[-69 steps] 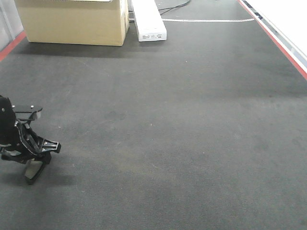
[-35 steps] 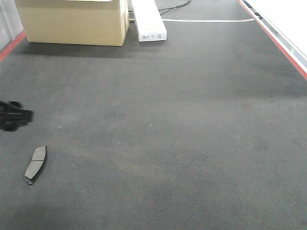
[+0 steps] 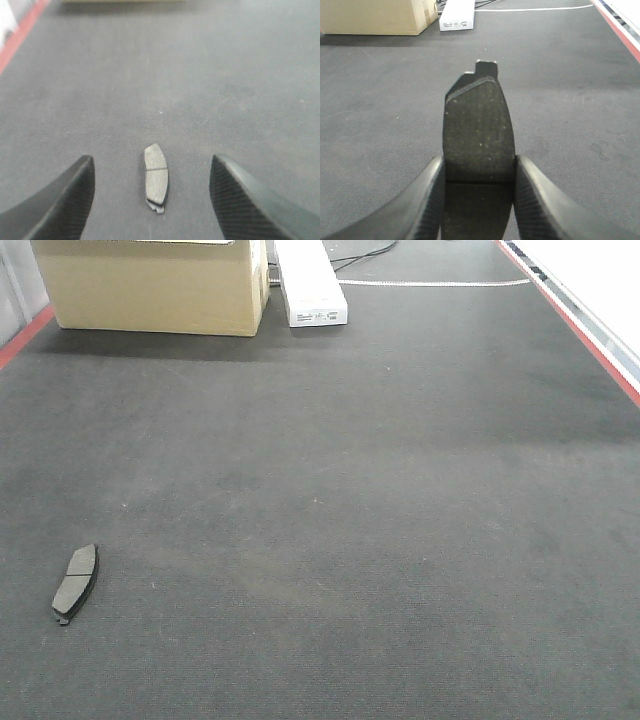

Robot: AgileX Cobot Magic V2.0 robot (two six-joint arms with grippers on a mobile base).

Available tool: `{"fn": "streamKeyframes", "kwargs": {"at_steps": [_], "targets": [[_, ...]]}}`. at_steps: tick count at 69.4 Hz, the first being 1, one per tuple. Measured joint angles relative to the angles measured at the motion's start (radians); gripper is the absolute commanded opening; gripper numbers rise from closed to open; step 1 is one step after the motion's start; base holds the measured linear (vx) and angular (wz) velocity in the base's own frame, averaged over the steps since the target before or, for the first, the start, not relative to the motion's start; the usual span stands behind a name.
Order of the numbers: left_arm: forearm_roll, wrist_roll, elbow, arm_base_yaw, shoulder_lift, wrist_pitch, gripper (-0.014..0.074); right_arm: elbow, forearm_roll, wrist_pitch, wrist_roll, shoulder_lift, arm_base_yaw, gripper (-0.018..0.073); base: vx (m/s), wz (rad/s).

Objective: Move and align brake pads A on conveyor
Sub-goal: 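Withdraw the left gripper upward from the placed pad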

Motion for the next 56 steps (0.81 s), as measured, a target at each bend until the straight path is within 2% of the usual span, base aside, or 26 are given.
{"fn": "streamKeyframes", "kwargs": {"at_steps": [9, 23, 43, 56], "targets": [[-0.001, 0.0, 0.102, 0.0, -0.151, -0.019, 0.0464, 0.0, 0.0, 0.0, 0.0, 0.0, 0.0, -0.0007, 0.0, 0.0], [-0.001, -0.001, 0.142, 0.0, -0.323, -0.095, 0.0464, 0.0, 0.0, 0.0, 0.0, 0.0, 0.0, -0.0007, 0.0, 0.0], [-0.001, -0.001, 0.166, 0.0, -0.354, 0.015, 0.0464, 0.0, 0.0, 0.0, 0.0, 0.0, 0.0, -0.0007, 0.0, 0.0], [-0.001, -0.002, 0.166, 0.0, -0.354, 0.039, 0.0464, 0.0, 0.0, 0.0, 0.0, 0.0, 0.0, -0.0007, 0.0, 0.0]]}}
